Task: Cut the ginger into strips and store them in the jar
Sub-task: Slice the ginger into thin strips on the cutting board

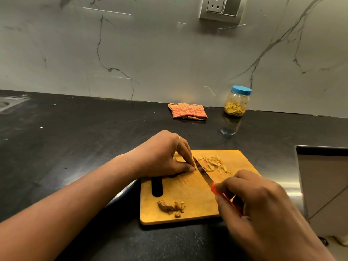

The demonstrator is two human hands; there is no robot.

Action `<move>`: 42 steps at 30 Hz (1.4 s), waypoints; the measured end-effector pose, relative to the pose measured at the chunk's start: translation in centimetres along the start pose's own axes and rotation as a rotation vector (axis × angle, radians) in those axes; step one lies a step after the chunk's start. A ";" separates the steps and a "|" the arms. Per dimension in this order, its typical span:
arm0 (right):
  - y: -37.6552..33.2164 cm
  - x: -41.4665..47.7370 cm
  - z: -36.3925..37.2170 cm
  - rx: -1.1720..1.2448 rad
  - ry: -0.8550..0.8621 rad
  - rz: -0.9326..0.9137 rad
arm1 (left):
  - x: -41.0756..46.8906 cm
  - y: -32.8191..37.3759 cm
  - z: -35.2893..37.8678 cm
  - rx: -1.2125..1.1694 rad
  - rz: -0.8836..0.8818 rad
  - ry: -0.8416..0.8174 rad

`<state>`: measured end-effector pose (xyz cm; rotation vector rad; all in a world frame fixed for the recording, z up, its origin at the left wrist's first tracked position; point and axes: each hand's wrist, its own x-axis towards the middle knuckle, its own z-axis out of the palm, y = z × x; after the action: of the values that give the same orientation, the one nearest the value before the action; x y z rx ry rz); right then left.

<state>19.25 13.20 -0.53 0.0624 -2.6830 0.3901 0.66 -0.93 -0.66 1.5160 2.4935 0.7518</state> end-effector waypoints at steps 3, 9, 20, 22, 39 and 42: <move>-0.1 0.1 0.1 0.006 -0.023 -0.006 | -0.1 0.0 0.1 0.063 0.053 0.012; -0.2 0.2 0.0 -0.014 -0.072 0.012 | -0.1 -0.1 0.1 0.071 0.068 0.023; -0.8 1.8 0.3 -0.097 -0.134 -0.086 | 0.0 -0.1 -0.1 0.065 0.041 -0.004; -1.3 2.2 0.6 -0.126 -0.164 -0.083 | 0.0 -0.1 0.0 0.070 0.044 0.000; 0.7 -0.5 -0.3 -0.079 -0.065 -0.073 | -0.1 -0.4 -0.5 0.005 0.007 -0.042; 1.0 -0.4 -0.7 -0.077 0.000 -0.061 | -0.3 -0.5 -0.9 -0.030 -0.003 -0.044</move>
<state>19.81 14.33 -0.35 0.1217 -2.6862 0.2678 0.03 -1.69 -0.15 1.5019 2.4406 0.7437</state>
